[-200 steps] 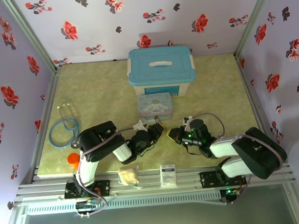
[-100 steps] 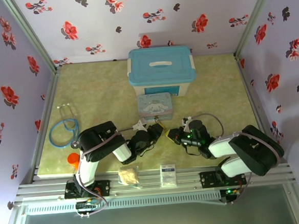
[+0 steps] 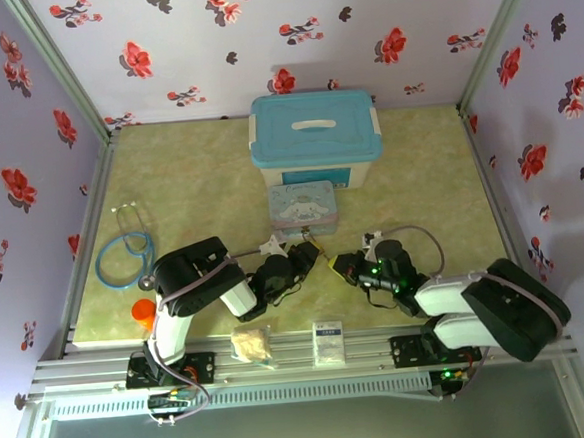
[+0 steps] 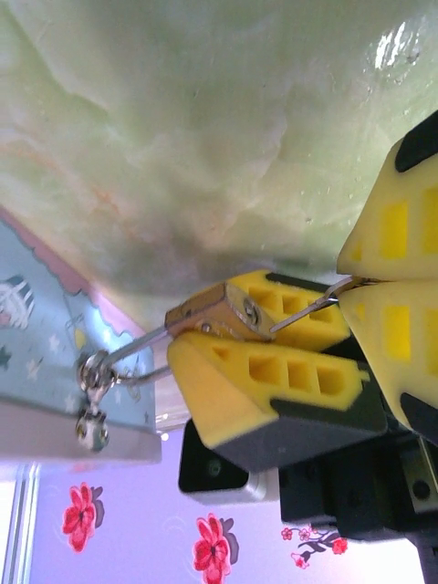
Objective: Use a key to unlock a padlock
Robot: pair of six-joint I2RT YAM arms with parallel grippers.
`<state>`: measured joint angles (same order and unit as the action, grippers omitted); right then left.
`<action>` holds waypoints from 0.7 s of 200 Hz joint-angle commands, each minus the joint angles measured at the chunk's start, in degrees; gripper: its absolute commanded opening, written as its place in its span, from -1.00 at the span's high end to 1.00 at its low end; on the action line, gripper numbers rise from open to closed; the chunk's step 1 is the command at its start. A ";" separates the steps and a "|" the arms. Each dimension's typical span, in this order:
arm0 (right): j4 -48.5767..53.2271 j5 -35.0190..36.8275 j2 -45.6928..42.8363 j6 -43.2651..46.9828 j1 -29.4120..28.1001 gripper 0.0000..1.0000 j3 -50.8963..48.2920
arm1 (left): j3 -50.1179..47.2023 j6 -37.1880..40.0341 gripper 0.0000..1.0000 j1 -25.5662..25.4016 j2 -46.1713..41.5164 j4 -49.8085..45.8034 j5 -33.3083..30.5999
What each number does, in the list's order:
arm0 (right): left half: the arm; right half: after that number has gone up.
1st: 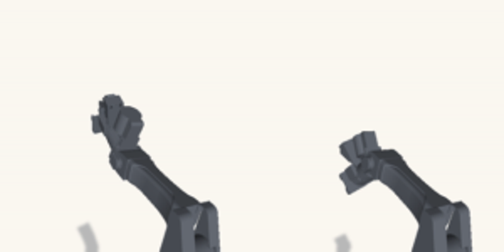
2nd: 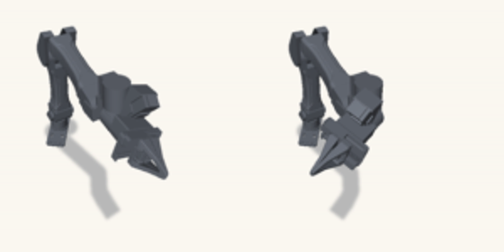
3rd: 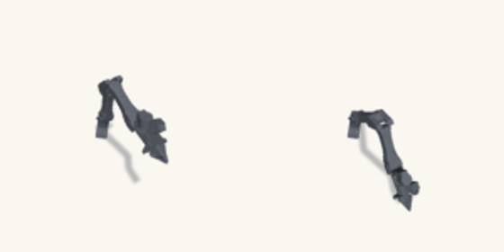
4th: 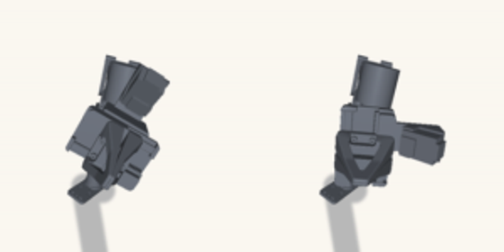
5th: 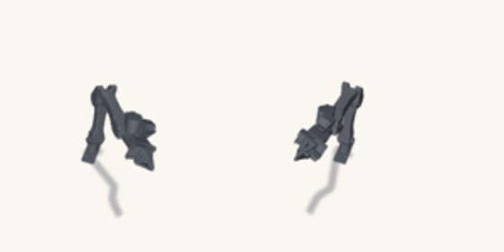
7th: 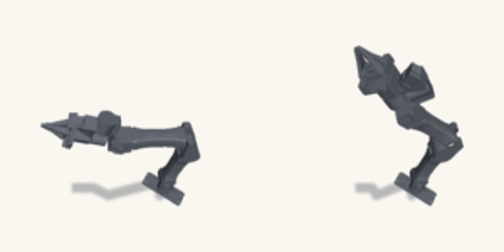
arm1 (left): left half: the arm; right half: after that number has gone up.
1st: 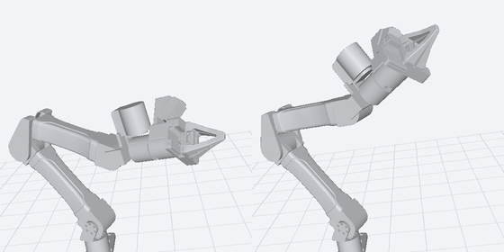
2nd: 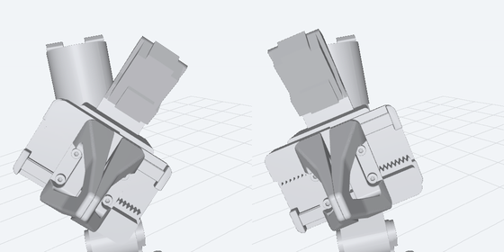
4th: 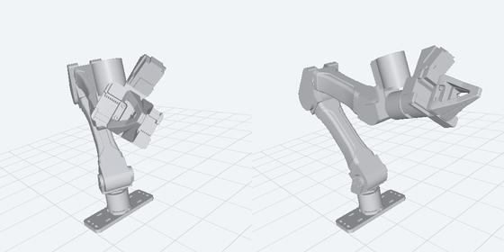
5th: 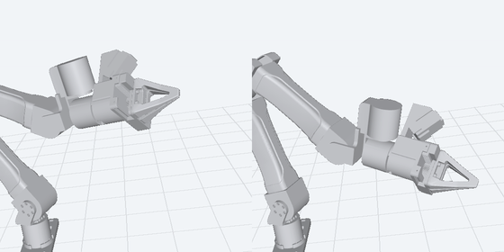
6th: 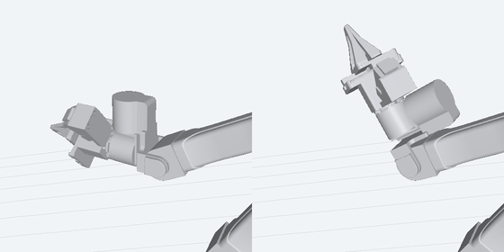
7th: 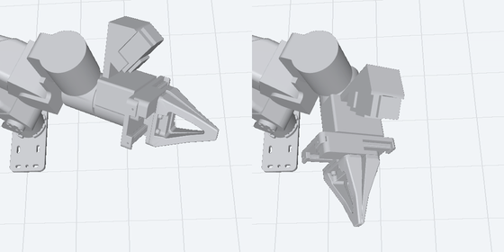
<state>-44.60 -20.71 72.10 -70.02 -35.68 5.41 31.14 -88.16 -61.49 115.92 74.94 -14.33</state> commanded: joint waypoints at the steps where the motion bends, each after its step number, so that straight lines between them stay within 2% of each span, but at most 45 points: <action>1: 6.17 1.85 -2.81 2.29 -0.09 1.00 0.42 | 0.20 -0.79 1.00 -0.64 0.86 -0.93 0.75; 28: 7.51 1.29 -3.37 2.58 0.00 1.00 1.71 | 0.25 -0.89 1.00 -0.91 0.63 -0.93 0.86; 62: 3.78 0.85 -1.31 1.94 0.00 1.00 1.78 | 0.74 -1.21 1.00 -1.26 0.99 -0.87 1.05; 140: 2.32 0.61 1.19 1.53 -0.07 1.00 3.71 | 0.95 -1.75 1.00 -1.59 1.34 -0.74 1.07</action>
<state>-39.77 -20.53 71.94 -68.97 -35.68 8.25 31.83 -89.30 -62.30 116.29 74.96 -14.31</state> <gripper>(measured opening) 0.042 0.142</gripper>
